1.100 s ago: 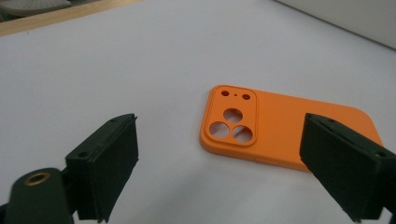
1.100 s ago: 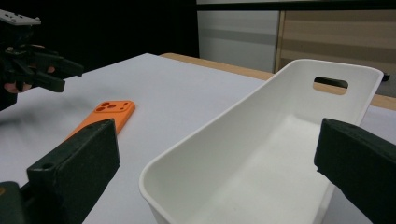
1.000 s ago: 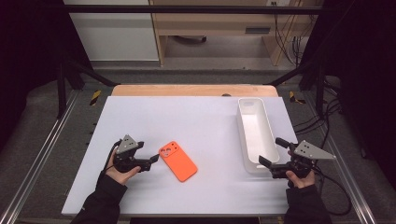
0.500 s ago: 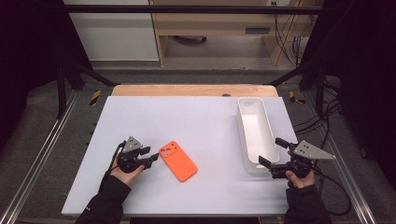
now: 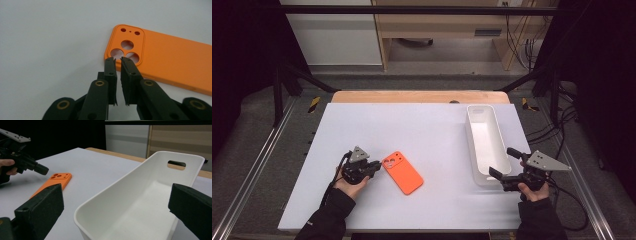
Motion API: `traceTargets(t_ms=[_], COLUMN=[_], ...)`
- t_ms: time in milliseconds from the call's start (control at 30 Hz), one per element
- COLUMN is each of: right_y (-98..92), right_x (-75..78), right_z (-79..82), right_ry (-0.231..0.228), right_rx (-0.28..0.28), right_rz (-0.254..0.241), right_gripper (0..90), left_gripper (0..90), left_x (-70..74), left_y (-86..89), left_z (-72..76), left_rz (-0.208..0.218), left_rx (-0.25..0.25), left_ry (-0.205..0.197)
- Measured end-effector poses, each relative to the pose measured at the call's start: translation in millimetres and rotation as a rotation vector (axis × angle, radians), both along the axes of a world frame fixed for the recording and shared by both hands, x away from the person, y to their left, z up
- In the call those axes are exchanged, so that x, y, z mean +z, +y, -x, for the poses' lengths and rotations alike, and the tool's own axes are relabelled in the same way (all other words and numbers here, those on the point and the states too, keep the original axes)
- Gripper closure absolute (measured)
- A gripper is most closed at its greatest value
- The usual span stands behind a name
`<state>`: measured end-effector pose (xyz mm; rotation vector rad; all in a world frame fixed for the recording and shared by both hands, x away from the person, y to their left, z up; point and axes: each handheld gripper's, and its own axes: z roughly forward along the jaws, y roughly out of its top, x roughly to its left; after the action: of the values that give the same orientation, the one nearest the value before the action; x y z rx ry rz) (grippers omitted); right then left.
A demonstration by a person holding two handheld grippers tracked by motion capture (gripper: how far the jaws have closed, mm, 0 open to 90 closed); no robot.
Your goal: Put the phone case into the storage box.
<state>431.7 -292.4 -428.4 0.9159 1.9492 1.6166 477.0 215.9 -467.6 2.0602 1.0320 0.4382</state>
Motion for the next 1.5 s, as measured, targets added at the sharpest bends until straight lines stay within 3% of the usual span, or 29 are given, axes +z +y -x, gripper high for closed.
traceTargets(t_ms=[167, 533, 1500], right_y=[0.0, 0.0, -0.3], right_x=[0.1, -0.4, -0.5], right_z=[0.1, -0.3, -0.4], right_ry=[0.002, 0.002, 0.006], right_rx=[0.0, -0.005, -0.004], right_rz=[0.0, 0.006, 0.005], right_gripper=[0.4, 0.4, 0.4], left_gripper=[89.2, 89.7, 89.7], left_x=[-2.6, -7.6, -12.1], left_y=[-4.7, -10.7, -24.8], left_z=[-1.5, -5.2, -23.8], left_rz=[-0.021, -0.044, -0.006], left_rx=[0.01, 0.031, 0.061], left_ry=[0.009, 0.018, 0.006])
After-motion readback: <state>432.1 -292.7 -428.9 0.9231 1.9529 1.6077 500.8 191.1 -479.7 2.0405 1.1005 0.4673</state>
